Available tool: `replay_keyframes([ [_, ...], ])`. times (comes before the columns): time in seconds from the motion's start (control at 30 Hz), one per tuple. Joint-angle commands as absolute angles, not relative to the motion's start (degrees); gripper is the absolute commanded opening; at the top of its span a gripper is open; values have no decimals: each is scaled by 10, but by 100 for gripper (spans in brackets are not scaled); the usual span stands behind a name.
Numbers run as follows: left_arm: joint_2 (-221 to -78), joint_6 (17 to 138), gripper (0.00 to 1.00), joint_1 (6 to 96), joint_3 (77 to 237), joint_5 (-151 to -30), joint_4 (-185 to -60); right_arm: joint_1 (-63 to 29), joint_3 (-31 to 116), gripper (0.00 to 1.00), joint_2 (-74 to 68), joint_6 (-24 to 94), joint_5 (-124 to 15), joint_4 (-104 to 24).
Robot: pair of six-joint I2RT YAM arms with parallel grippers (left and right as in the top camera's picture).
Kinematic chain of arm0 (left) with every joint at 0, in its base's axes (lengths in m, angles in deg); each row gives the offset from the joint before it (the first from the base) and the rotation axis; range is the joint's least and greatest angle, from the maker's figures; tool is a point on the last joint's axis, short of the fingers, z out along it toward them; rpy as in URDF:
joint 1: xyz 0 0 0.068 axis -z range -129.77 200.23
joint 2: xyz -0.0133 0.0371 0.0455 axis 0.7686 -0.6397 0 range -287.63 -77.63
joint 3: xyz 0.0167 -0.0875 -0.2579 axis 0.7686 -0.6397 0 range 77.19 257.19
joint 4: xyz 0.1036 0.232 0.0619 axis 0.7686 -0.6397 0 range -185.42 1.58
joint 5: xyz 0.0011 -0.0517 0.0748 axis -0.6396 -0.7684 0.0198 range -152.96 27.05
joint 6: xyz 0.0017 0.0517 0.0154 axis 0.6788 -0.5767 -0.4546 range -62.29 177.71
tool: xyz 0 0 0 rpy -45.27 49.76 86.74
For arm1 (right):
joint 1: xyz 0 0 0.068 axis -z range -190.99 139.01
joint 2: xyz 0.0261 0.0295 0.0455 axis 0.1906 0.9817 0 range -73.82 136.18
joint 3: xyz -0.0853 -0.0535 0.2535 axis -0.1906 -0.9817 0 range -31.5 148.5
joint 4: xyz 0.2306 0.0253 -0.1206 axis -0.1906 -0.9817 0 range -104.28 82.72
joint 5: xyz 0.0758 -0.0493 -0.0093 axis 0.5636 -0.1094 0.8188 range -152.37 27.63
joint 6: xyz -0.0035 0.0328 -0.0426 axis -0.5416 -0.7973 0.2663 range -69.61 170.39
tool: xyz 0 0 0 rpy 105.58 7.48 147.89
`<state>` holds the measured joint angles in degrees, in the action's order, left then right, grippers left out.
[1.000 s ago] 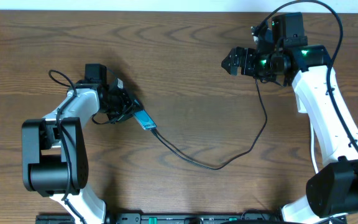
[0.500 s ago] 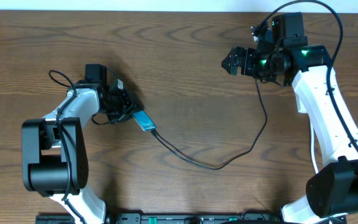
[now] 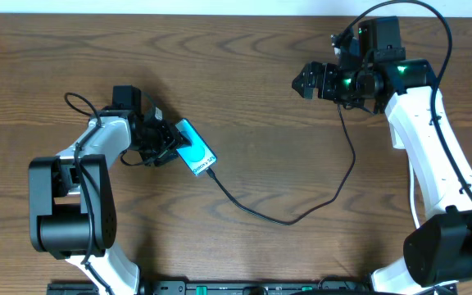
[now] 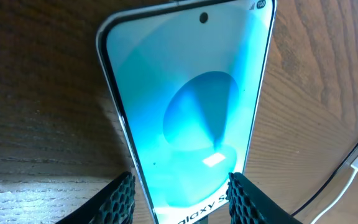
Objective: Plug charger to phone and switch on socket
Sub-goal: 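Release the phone flat on the table with the left gripper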
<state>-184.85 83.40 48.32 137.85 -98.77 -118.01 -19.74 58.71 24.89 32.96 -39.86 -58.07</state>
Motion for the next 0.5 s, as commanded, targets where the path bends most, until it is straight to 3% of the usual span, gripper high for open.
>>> replay_keyframes([
  [0.0, -1852, 830, 49, 484, 1384, -982, -1182, -202, 600, 99, 235, 324, -393, -581],
  [0.47, -1852, 830, 50, 484, 1384, -983, -1184, -202, 600, 99, 235, 329, -393, -593],
])
